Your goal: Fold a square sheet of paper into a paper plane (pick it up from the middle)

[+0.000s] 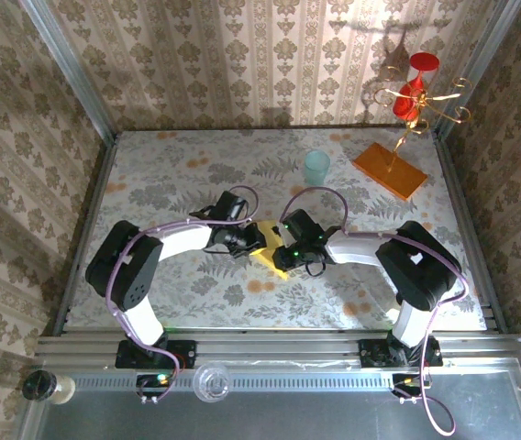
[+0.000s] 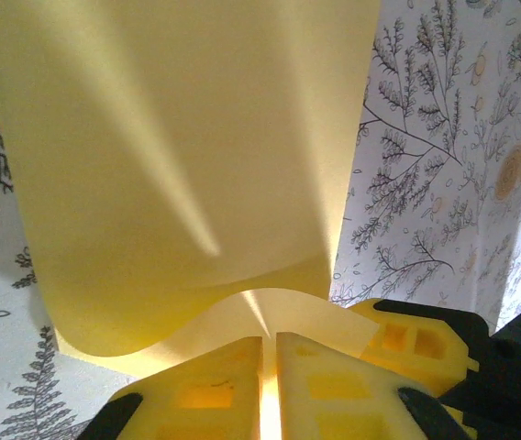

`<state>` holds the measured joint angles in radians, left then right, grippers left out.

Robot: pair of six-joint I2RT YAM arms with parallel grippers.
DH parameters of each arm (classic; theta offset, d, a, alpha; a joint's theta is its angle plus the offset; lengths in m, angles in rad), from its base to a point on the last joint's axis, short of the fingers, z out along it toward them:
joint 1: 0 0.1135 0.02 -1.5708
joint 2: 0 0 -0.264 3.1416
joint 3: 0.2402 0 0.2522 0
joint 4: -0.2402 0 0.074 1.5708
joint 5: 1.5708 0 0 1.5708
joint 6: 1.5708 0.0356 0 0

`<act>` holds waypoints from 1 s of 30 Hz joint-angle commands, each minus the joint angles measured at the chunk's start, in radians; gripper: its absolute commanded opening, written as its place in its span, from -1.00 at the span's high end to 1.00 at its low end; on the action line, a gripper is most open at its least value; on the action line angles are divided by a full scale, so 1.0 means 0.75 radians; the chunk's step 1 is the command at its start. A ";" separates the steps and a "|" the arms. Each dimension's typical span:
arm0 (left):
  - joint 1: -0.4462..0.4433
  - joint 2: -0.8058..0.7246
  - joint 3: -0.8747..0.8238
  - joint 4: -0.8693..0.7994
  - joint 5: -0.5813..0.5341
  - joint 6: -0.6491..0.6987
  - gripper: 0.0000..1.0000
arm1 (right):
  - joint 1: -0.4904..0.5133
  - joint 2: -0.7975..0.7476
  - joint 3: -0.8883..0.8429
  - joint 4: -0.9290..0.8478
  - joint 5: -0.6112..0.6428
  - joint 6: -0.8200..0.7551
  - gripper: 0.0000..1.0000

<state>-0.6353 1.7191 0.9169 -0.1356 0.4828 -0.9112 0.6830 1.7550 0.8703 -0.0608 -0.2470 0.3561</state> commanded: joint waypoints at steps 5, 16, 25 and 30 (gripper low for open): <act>-0.035 -0.007 -0.046 0.078 0.029 -0.098 0.76 | -0.015 0.076 0.003 -0.115 0.017 0.025 0.67; -0.052 0.029 -0.052 0.085 0.031 -0.104 0.79 | -0.021 0.091 0.019 -0.138 0.017 0.025 0.73; -0.068 0.062 -0.062 0.095 0.038 -0.108 0.81 | -0.021 0.100 0.018 -0.135 0.014 0.030 0.73; -0.071 0.062 -0.079 0.091 0.024 -0.119 0.81 | -0.021 0.100 0.016 -0.137 0.012 0.030 0.70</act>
<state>-0.6811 1.7592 0.8753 -0.0662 0.4976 -0.9783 0.6720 1.7702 0.8913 -0.0891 -0.2687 0.3710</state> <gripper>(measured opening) 0.095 0.145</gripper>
